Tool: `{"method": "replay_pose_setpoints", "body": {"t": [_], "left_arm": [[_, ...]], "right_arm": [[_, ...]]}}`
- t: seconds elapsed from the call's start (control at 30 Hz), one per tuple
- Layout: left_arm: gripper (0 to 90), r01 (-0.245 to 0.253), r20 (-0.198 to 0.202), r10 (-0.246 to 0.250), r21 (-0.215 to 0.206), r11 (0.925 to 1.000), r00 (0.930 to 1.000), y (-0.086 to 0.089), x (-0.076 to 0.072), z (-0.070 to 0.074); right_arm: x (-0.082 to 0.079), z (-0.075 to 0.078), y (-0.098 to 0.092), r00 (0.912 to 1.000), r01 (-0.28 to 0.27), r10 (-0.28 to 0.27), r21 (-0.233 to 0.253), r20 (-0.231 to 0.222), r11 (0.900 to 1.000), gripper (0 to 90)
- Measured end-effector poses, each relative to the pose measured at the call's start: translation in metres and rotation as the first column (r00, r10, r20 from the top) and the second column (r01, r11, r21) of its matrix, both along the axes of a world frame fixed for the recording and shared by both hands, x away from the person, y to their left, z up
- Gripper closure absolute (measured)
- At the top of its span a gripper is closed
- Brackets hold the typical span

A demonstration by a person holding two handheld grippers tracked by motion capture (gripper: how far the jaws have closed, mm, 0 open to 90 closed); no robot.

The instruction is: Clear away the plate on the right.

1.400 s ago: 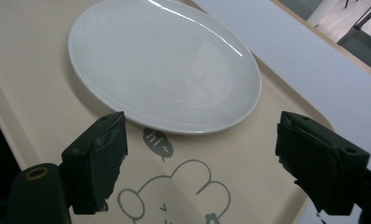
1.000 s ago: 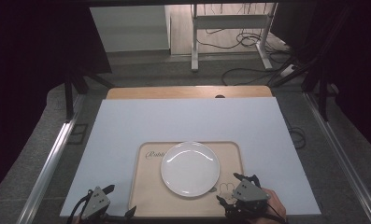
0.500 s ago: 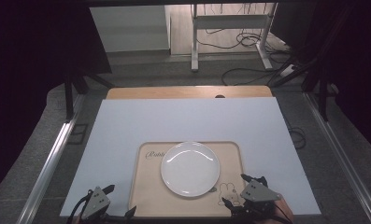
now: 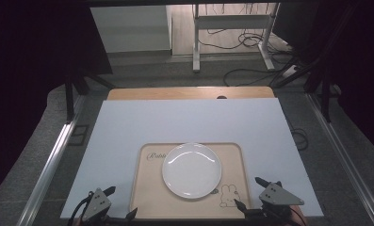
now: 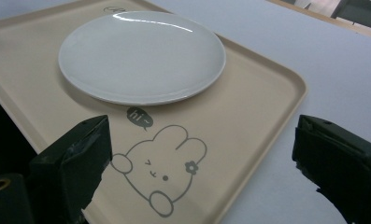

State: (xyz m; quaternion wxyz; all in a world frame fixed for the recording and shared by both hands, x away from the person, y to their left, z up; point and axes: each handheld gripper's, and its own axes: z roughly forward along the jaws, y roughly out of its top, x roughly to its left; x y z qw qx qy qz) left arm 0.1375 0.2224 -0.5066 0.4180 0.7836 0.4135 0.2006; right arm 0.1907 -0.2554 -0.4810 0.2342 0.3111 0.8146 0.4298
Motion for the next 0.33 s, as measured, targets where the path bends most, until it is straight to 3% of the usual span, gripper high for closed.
{"method": "replay_pose_setpoints", "body": {"t": [0.33], "left_arm": [[0.0, 0.001, -0.001, -0.001, 0.0, 1.0, 1.0, -0.001, 0.0, 0.0]], "right_arm": [[-0.003, -0.002, -0.019, 0.9994, 0.031, -0.03, 0.052, -0.02, 0.998, 4.9]]}}
